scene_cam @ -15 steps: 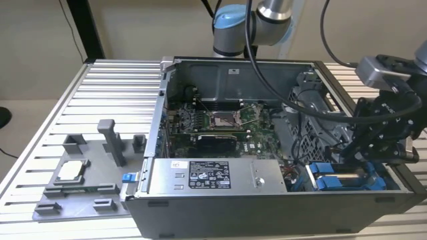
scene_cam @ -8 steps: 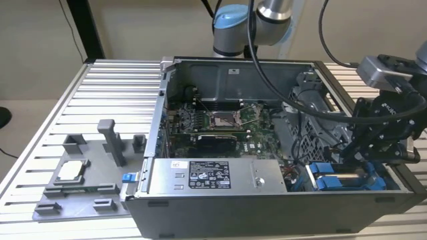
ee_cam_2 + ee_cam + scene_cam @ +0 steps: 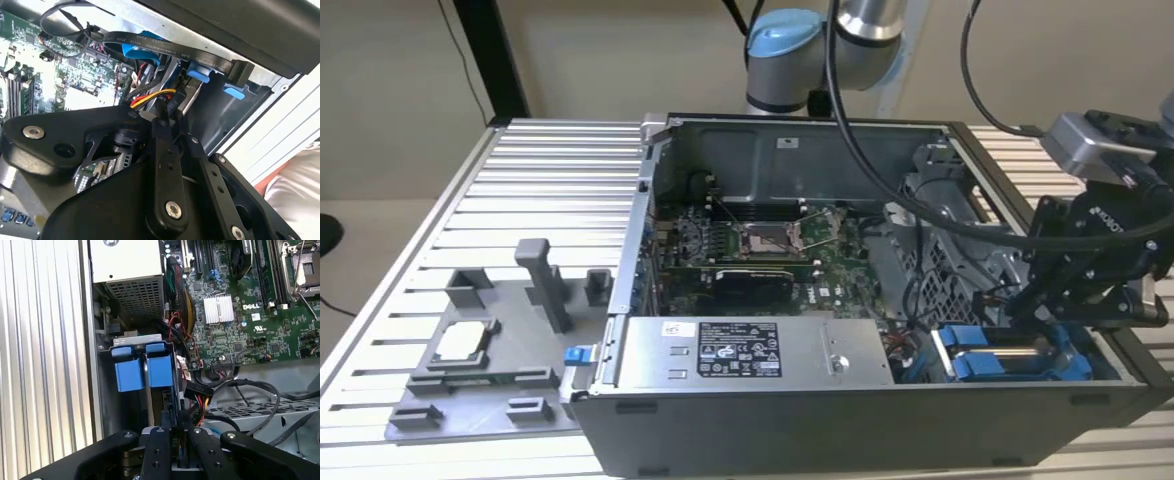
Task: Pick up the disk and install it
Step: 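Insert the first disk wire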
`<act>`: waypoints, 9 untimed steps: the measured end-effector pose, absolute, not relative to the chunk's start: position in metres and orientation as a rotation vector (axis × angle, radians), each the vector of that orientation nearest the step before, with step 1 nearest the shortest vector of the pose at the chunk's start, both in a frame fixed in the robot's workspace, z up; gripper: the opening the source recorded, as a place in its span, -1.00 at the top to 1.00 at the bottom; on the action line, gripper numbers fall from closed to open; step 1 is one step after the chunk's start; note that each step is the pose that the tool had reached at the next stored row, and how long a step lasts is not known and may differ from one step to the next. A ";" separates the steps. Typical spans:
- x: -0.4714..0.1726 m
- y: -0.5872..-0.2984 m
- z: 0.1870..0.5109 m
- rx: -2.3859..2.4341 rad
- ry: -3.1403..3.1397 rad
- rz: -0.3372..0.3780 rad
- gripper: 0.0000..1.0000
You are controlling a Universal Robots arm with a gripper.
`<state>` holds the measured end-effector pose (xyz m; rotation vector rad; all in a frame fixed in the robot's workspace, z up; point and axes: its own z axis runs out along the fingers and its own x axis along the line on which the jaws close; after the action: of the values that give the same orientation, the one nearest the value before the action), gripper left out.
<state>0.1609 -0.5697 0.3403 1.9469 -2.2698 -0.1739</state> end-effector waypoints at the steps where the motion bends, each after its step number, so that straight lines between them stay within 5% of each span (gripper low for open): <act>1: 0.161 -0.570 0.340 1.947 -2.267 -0.176 1.00; 9: 0.165 -0.570 0.337 1.950 -2.242 -0.185 1.00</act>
<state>0.1653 -0.5696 0.3372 1.9501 -2.2422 -0.1853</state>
